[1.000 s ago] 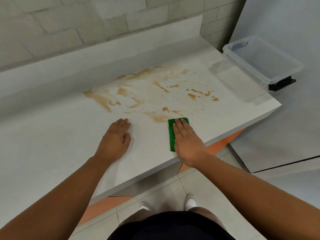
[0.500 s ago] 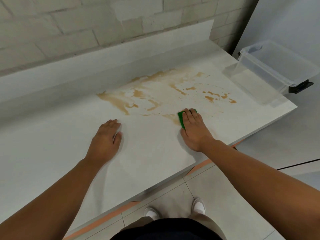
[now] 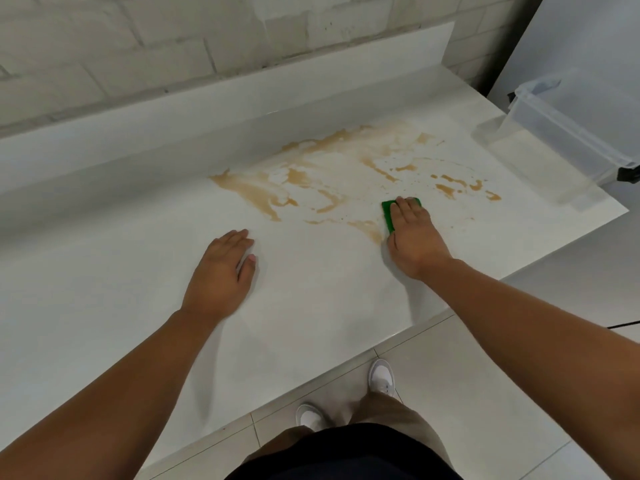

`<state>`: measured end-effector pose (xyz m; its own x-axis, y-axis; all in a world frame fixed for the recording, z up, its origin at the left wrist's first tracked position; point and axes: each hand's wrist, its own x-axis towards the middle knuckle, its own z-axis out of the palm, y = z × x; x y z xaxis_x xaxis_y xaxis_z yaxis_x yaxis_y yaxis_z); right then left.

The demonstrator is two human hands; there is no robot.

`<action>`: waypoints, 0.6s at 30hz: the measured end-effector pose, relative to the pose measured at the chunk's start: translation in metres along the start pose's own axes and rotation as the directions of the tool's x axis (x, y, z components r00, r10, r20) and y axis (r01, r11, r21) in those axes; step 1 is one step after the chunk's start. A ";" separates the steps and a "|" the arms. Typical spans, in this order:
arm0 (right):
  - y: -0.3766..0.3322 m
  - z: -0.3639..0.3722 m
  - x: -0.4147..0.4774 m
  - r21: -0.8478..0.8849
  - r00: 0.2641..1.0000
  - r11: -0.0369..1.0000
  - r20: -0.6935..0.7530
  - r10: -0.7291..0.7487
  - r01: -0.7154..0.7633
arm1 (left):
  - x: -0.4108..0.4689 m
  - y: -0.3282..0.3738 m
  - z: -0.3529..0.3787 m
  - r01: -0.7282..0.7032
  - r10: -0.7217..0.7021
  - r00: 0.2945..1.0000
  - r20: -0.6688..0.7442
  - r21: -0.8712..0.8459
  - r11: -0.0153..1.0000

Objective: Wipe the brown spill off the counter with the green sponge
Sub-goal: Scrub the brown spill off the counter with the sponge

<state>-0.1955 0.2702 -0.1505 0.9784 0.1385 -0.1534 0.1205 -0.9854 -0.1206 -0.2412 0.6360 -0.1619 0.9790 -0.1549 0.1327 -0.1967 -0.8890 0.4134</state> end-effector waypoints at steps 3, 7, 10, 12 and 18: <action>-0.014 0.008 -0.006 0.037 0.991 0.990 -0.006 -0.137 0.137 | 0.000 0.001 0.000 -0.005 0.005 1.000 -0.008 -0.002 1.000; -0.006 0.004 -0.021 0.085 0.969 0.968 0.046 -0.242 0.238 | 0.000 0.001 0.000 -0.008 0.008 1.000 -0.015 -0.002 1.000; 0.003 -0.002 -0.018 0.018 0.976 0.977 0.050 -0.214 0.213 | 0.000 0.004 -0.001 -0.003 0.003 1.000 -0.014 0.005 1.000; -0.004 -0.002 -0.010 -0.025 0.984 0.984 0.036 -0.176 0.177 | -0.001 0.005 -0.001 -0.002 0.002 1.000 -0.016 0.017 1.000; -0.046 0.006 -0.002 0.014 0.959 0.959 0.028 -0.283 0.282 | -0.001 0.002 0.004 -0.042 0.044 0.999 -0.027 0.066 0.997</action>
<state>-0.2041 0.3158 -0.1507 0.8994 0.4140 -0.1402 0.3896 -0.9047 -0.1726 -0.2423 0.6331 -0.1647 0.9676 -0.1820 0.1748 -0.2336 -0.9082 0.3474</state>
